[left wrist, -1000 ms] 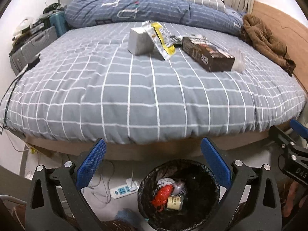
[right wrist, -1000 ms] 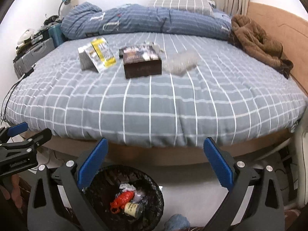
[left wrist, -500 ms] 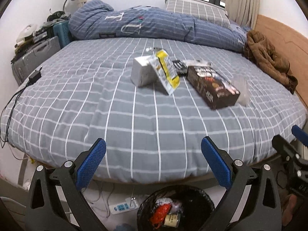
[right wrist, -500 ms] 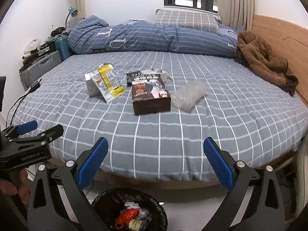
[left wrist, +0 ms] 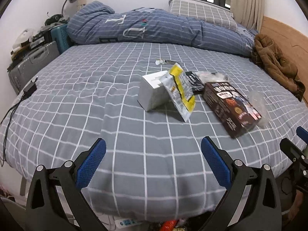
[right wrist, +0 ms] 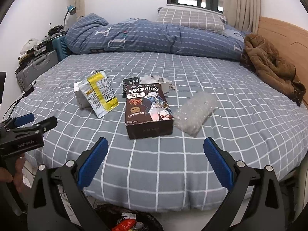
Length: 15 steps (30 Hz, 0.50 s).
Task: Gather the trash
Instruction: 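Raise both tools back up toward the trash on the bed, then grasp the white box with the left tool while the right tool grasps the brown snack box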
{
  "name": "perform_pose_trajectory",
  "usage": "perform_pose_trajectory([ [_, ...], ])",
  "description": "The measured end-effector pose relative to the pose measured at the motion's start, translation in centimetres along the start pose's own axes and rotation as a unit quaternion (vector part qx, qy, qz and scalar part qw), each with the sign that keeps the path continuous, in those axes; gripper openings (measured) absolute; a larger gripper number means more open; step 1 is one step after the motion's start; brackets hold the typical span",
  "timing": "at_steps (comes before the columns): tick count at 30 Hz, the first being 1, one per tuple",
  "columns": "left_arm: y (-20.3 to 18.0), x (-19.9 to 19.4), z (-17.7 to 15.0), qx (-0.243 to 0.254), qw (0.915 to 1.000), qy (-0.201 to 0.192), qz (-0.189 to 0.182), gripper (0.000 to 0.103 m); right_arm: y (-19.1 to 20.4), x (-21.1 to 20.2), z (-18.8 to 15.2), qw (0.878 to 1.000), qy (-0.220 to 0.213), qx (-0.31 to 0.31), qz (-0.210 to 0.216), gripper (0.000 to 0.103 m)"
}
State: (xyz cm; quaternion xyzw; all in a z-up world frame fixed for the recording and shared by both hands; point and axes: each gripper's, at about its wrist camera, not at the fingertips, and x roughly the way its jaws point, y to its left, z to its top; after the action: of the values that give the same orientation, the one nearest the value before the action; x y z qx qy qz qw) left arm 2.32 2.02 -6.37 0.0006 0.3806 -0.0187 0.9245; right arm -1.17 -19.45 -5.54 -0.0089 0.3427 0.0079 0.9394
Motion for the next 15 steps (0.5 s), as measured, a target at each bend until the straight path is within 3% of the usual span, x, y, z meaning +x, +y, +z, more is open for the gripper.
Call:
perform_pose_trajectory([
  [15,2.5,8.1,4.7,0.007,0.9996,0.018,0.022,0.097,0.0,7.2,3.0,0.999,0.033,0.001,0.008,0.095],
])
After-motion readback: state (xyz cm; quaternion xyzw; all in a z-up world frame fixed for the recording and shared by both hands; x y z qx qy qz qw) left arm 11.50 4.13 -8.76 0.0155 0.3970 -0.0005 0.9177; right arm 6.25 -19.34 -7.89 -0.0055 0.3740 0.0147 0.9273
